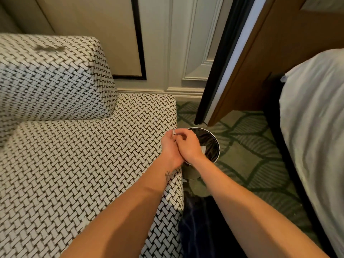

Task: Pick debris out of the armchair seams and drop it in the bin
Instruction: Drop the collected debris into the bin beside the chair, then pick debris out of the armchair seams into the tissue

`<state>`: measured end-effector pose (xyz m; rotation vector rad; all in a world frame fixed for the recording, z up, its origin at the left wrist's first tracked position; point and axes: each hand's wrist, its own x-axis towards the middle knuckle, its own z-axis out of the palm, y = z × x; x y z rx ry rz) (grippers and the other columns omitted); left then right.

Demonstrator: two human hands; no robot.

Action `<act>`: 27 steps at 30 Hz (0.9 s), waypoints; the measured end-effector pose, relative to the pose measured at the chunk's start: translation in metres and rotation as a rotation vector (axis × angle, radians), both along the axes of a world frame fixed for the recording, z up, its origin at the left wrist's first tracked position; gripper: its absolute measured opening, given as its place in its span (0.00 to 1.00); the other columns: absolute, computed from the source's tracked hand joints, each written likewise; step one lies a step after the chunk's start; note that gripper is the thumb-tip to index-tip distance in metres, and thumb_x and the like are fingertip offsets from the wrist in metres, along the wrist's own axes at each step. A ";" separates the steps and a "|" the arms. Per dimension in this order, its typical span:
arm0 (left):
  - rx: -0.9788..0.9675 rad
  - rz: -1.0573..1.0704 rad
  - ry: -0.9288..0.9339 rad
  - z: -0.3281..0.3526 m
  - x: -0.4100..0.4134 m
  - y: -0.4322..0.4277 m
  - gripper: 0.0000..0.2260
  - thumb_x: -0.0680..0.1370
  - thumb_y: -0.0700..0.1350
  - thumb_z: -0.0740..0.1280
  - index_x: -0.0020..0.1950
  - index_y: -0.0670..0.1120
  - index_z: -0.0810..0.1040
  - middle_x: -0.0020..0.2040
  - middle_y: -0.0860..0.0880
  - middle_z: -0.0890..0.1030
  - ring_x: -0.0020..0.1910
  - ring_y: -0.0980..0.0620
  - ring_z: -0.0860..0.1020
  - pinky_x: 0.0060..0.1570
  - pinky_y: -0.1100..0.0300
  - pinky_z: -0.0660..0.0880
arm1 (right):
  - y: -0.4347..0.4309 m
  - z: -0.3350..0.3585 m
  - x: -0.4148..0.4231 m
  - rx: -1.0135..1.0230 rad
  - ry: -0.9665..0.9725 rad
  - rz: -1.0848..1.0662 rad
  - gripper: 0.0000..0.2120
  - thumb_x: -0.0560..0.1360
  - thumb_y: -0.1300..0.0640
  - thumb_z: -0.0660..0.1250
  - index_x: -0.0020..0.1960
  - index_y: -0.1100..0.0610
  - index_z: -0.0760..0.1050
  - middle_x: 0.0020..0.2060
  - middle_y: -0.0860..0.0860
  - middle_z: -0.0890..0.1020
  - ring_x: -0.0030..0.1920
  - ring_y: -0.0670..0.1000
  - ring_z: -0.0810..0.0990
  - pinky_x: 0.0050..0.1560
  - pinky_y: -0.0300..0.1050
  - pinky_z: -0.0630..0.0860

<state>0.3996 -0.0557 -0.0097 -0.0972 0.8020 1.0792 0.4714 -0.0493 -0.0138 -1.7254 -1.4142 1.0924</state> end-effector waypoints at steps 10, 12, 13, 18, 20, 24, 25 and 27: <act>0.056 0.244 0.094 0.070 -0.172 -0.105 0.26 0.82 0.58 0.54 0.68 0.39 0.71 0.66 0.37 0.78 0.65 0.39 0.77 0.71 0.42 0.68 | -0.088 0.074 -0.164 0.017 0.109 0.320 0.14 0.82 0.65 0.62 0.66 0.57 0.76 0.57 0.47 0.79 0.57 0.45 0.77 0.43 0.29 0.74; 0.047 0.327 0.113 0.076 -0.212 -0.131 0.26 0.82 0.58 0.54 0.68 0.38 0.73 0.64 0.37 0.80 0.63 0.39 0.78 0.69 0.42 0.70 | -0.111 0.080 -0.208 0.020 0.122 0.408 0.14 0.82 0.65 0.62 0.66 0.56 0.75 0.57 0.47 0.79 0.57 0.45 0.78 0.47 0.32 0.77; 0.039 0.369 0.143 0.078 -0.233 -0.145 0.26 0.82 0.58 0.53 0.67 0.38 0.74 0.63 0.37 0.81 0.63 0.40 0.79 0.68 0.43 0.71 | -0.123 0.083 -0.230 0.013 0.130 0.457 0.14 0.82 0.64 0.62 0.66 0.56 0.75 0.57 0.47 0.78 0.58 0.45 0.79 0.51 0.34 0.79; -0.012 0.531 0.214 0.078 -0.327 -0.207 0.25 0.82 0.57 0.54 0.65 0.40 0.77 0.62 0.39 0.82 0.63 0.42 0.79 0.66 0.45 0.73 | -0.175 0.083 -0.326 -0.008 0.153 0.658 0.14 0.81 0.64 0.63 0.65 0.56 0.76 0.57 0.46 0.78 0.57 0.44 0.78 0.49 0.33 0.78; -0.045 0.578 0.250 0.077 -0.363 -0.229 0.24 0.82 0.56 0.56 0.65 0.40 0.78 0.61 0.40 0.83 0.62 0.42 0.80 0.67 0.45 0.72 | -0.192 0.081 -0.361 -0.020 0.161 0.711 0.14 0.81 0.64 0.63 0.65 0.54 0.76 0.60 0.47 0.78 0.58 0.45 0.78 0.49 0.33 0.76; -0.136 0.653 0.324 0.063 -0.418 -0.272 0.21 0.82 0.52 0.55 0.62 0.41 0.81 0.60 0.42 0.84 0.63 0.43 0.80 0.68 0.47 0.72 | -0.223 0.068 -0.419 -0.044 0.163 0.807 0.14 0.81 0.63 0.63 0.63 0.52 0.78 0.59 0.47 0.79 0.58 0.45 0.79 0.56 0.39 0.79; -0.156 0.662 0.338 0.059 -0.426 -0.281 0.21 0.83 0.51 0.55 0.62 0.41 0.81 0.60 0.41 0.83 0.63 0.43 0.79 0.68 0.46 0.72 | -0.229 0.063 -0.427 -0.053 0.152 0.834 0.14 0.81 0.62 0.63 0.64 0.52 0.77 0.59 0.46 0.80 0.59 0.45 0.79 0.59 0.42 0.79; -0.172 0.692 0.333 0.048 -0.442 -0.302 0.21 0.83 0.51 0.53 0.63 0.40 0.79 0.62 0.39 0.82 0.65 0.41 0.78 0.68 0.46 0.71 | -0.239 0.052 -0.446 -0.076 0.107 0.910 0.14 0.81 0.62 0.63 0.65 0.52 0.77 0.60 0.46 0.80 0.59 0.45 0.78 0.58 0.40 0.78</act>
